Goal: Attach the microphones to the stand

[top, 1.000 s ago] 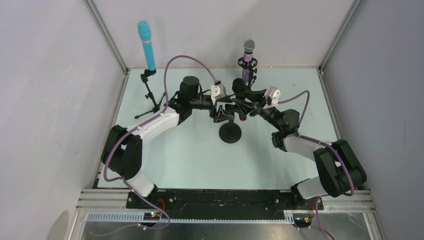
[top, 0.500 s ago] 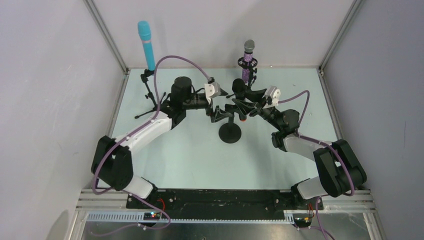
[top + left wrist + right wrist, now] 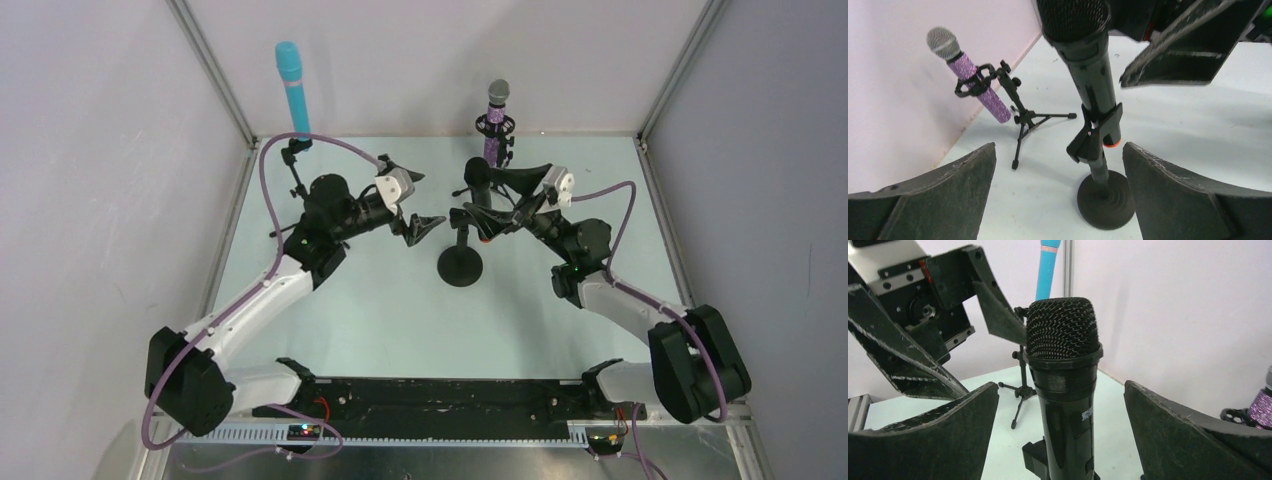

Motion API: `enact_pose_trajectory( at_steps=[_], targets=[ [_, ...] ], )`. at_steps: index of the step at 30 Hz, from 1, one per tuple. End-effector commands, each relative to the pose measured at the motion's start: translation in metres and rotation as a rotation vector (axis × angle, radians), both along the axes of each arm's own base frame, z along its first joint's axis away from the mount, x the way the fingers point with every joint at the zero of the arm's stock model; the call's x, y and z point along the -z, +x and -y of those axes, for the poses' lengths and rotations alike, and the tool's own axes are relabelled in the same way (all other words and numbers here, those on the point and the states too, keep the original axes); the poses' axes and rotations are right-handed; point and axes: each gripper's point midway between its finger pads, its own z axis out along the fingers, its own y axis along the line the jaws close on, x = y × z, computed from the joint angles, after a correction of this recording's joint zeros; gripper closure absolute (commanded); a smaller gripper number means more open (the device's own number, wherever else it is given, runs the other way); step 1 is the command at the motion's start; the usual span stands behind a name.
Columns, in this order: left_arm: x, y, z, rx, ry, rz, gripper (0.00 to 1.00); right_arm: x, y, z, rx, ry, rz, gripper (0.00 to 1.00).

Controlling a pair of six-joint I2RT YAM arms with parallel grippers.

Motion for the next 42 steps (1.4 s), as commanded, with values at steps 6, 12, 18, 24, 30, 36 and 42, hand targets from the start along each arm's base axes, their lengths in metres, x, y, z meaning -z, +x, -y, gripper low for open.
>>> enact_pose_trajectory(
  at_steps=[6, 12, 18, 24, 30, 36, 42],
  targets=[
    [0.032, 0.004, -0.014, -0.125, -0.047, -0.142, 0.0, -0.005, -0.007, 0.03, 0.106, -0.035, -0.082, 0.01],
    [0.074, -0.001, -0.006, -0.084, -0.028, -0.247, 0.0, 0.02, -0.021, 0.049, 0.169, -0.095, -0.137, 0.01],
    [0.097, -0.005, 0.011, 0.01, -0.043, -0.298, 0.0, 0.048, -0.032, 0.062, 0.192, -0.086, -0.257, 0.01],
    [0.104, -0.006, 0.027, 0.109, -0.063, -0.268, 0.0, 0.062, -0.037, 0.063, 0.164, -0.043, -0.336, 0.01],
    [0.105, -0.001, 0.044, 0.181, -0.125, -0.254, 0.0, 0.066, -0.039, 0.061, 0.145, -0.024, -0.377, 0.01],
    [0.106, 0.007, 0.058, 0.231, -0.198, -0.247, 0.01, 0.066, -0.036, 0.064, 0.172, -0.02, -0.38, 0.01],
    [0.102, 0.011, 0.065, 0.267, -0.28, -0.229, 0.07, 0.067, -0.035, 0.066, 0.183, -0.024, -0.381, 0.01]
  ],
)
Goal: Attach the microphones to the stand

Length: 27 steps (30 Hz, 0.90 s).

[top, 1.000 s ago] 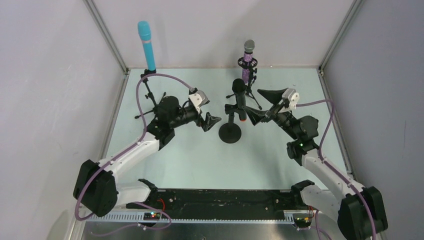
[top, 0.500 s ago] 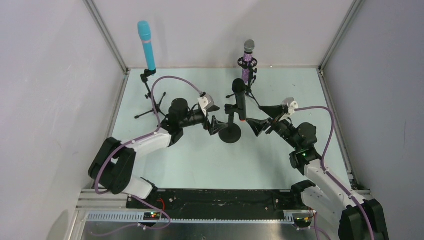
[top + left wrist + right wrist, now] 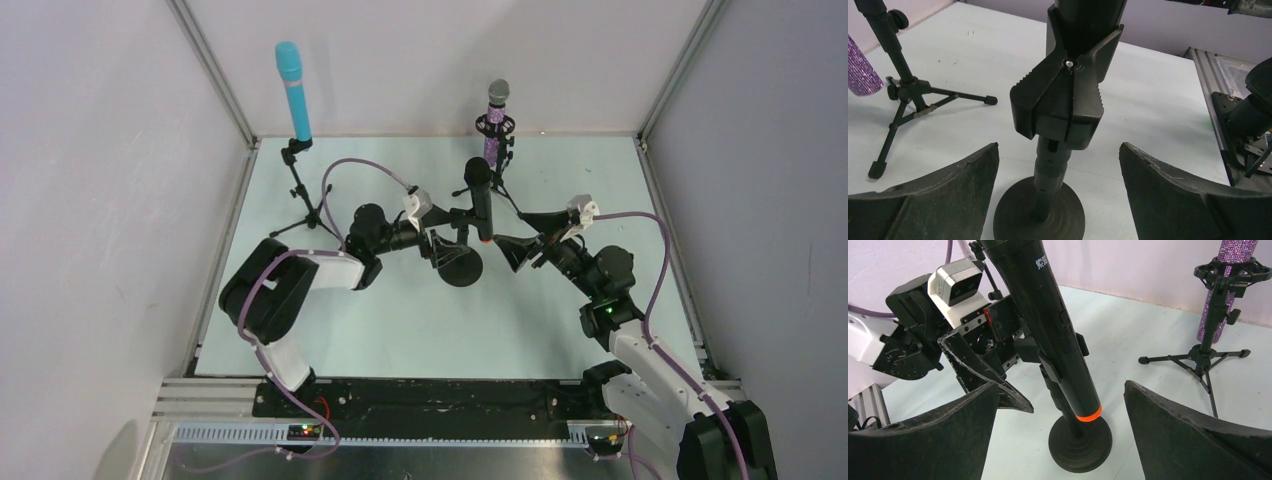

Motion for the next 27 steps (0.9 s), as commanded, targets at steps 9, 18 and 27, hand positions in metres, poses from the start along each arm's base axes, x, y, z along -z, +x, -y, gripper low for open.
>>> enact_pose_trajectory(
  at_steps=[9, 18, 27],
  targets=[
    [-0.041, 0.003, 0.014, 0.06, -0.165, 0.092, 0.21, -0.004, 0.002, 0.003, 0.018, 0.012, 0.007, 0.01],
    [-0.035, 0.007, 0.02, 0.079, -0.168, 0.073, 0.44, -0.002, 0.001, 0.002, 0.012, -0.015, 0.023, 0.01],
    [-0.024, 0.01, 0.021, 0.074, -0.157, 0.05, 0.57, -0.002, 0.002, 0.001, 0.009, -0.02, 0.025, 0.01]
  ],
)
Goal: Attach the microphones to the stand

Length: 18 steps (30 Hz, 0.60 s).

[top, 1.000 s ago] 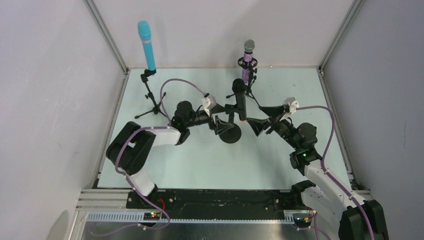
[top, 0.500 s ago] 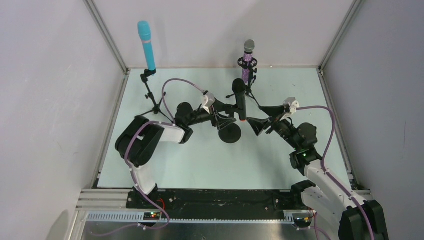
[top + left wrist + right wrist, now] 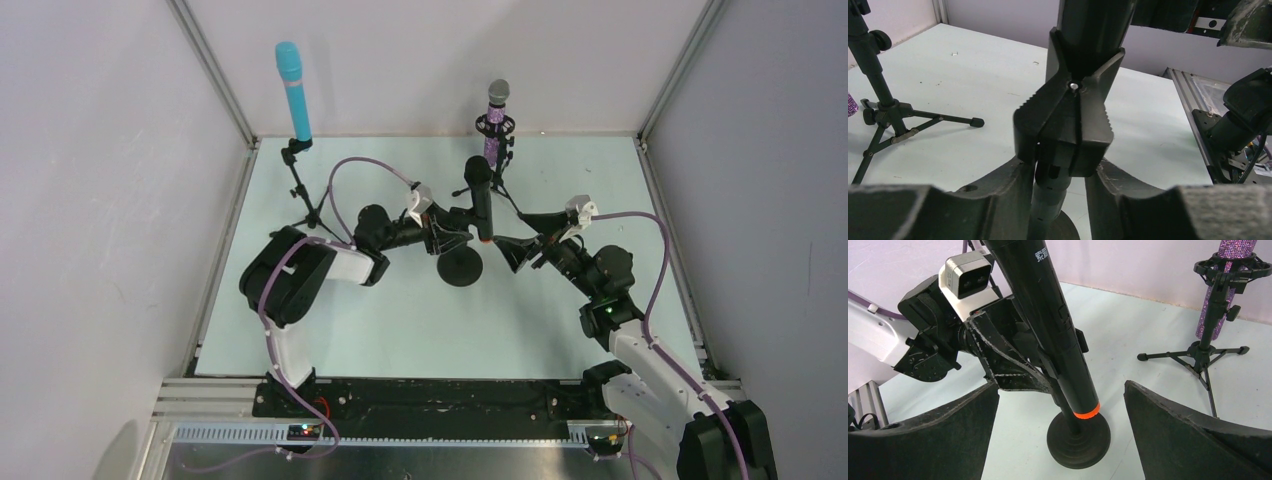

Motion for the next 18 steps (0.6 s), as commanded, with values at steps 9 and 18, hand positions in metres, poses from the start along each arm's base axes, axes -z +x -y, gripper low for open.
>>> enact_pose_trajectory(
  at_steps=[9, 18],
  targets=[
    [-0.03, 0.0, 0.003, 0.012, -0.056, 0.075, 0.99, 0.004, 0.001, -0.001, -0.001, -0.041, 0.018, 0.01],
    [-0.072, -0.007, -0.006, -0.021, -0.112, 0.146, 1.0, 0.016, -0.003, -0.007, -0.03, -0.102, 0.027, 0.0]
  ],
)
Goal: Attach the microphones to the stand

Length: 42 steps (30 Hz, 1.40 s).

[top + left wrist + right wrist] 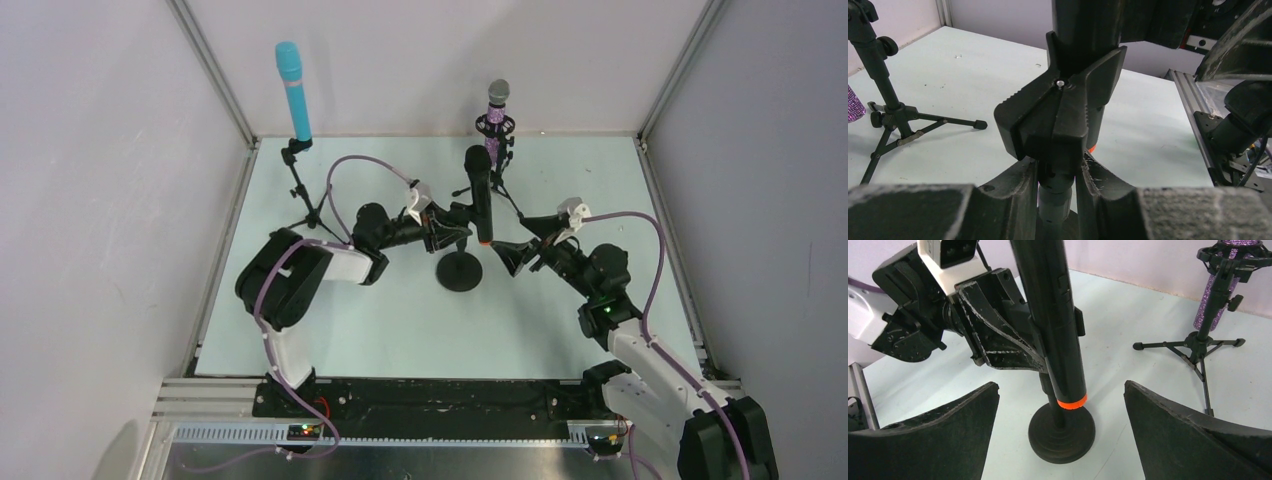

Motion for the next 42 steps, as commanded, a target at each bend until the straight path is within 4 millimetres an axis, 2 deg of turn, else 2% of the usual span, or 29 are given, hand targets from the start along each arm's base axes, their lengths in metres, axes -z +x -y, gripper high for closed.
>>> enact_pose_trajectory(
  at_steps=[1, 6, 16, 21, 30, 38, 42],
  targets=[
    [-0.075, -0.01, -0.008, -0.017, -0.118, 0.152, 1.0, 0.001, -0.004, -0.005, -0.026, -0.046, 0.045, 0.0],
    [-0.109, -0.019, -0.017, -0.048, -0.164, 0.219, 1.0, 0.003, -0.01, -0.013, -0.061, -0.104, 0.099, 0.0],
    [-0.161, -0.034, -0.033, -0.094, -0.219, 0.29, 1.0, 0.008, -0.02, -0.036, -0.116, -0.159, 0.152, 0.01],
    [-0.186, -0.045, -0.037, -0.107, -0.229, 0.32, 1.0, 0.001, -0.02, -0.043, -0.117, -0.15, 0.192, 0.01],
    [-0.207, -0.057, -0.044, -0.142, -0.232, 0.32, 1.0, -0.019, -0.024, -0.064, -0.179, -0.094, 0.308, 0.01],
    [-0.218, -0.069, -0.043, -0.112, -0.245, 0.321, 1.0, -0.022, -0.025, -0.09, -0.27, -0.077, 0.369, 0.02],
    [-0.226, -0.074, -0.043, -0.101, -0.257, 0.334, 1.0, -0.015, -0.02, -0.103, -0.295, -0.096, 0.36, 0.03]
  ],
)
